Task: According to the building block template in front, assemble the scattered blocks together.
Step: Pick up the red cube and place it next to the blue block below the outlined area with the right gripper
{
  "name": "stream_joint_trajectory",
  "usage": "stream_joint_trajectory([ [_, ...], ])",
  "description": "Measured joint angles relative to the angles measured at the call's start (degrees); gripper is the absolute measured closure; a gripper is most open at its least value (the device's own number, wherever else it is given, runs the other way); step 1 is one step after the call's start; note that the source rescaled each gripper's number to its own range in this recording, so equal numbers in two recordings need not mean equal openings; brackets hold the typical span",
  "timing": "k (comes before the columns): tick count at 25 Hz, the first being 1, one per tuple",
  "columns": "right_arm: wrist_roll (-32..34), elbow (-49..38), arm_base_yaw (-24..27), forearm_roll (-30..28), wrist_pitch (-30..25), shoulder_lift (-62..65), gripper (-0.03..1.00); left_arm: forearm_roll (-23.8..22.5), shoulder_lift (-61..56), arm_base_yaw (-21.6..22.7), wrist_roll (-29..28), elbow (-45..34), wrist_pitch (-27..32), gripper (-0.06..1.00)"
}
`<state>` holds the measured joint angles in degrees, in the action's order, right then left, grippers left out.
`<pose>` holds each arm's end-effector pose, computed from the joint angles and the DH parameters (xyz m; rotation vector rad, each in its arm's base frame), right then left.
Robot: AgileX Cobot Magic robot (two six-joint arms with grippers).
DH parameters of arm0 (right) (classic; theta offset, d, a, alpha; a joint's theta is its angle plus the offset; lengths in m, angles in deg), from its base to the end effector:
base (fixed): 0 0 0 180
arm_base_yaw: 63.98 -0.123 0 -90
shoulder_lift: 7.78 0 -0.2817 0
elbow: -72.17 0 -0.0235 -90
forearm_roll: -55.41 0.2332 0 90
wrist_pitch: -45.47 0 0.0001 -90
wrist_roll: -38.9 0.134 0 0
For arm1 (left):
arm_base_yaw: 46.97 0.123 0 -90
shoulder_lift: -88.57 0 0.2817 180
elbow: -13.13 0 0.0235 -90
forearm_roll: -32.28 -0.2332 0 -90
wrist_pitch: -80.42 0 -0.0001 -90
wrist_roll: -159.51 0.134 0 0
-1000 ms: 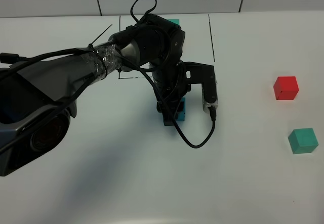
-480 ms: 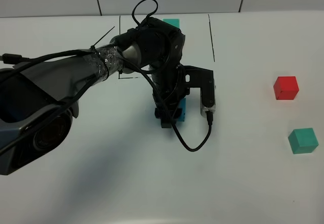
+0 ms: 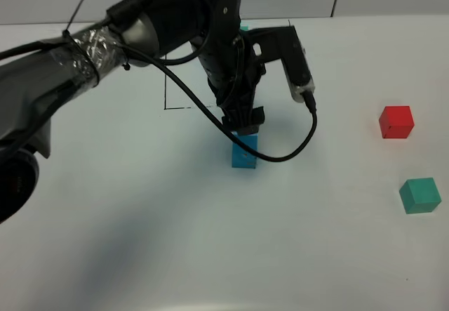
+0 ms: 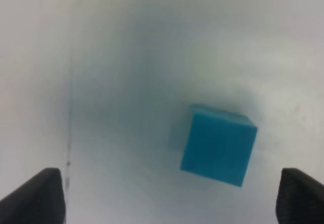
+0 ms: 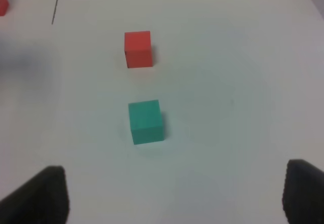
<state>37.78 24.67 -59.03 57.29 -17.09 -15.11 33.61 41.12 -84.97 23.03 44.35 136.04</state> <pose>0.0169 0.0025 0.2508 0.0658 2.0475 -0.0268 0.3736 -0.2952 0.1844 1.7785 2.0827 -0.0030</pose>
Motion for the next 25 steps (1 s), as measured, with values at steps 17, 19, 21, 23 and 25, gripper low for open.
stream_joint_trajectory([
  [17, 0.0, 0.0, 0.0, 0.0, 0.0, 0.0, 0.24, -1.85, -11.18, 16.07, -24.36, -0.39, 5.8, 0.0],
  [19, 0.0, 0.0, 0.0, 0.06, 0.0, 0.0, 0.24, -1.33, -11.55, 17.1, -25.13, -0.39, 8.73, 0.01],
  [21, 0.0, 0.0, 0.0, 0.12, 0.0, 0.0, 0.24, -1.33, -11.97, 18.42, -26.3, -0.44, 11.38, 0.01],
  [23, 0.04, 0.0, 0.0, 0.12, 0.0, 0.0, 0.24, -1.33, -12.66, 19.82, -27.36, -0.49, 12.54, 0.03],
  [25, 0.04, 0.0, 0.0, 0.12, 0.0, 0.0, 0.24, -1.33, -13.7, 21.47, -28.66, -0.49, 12.58, 0.04],
])
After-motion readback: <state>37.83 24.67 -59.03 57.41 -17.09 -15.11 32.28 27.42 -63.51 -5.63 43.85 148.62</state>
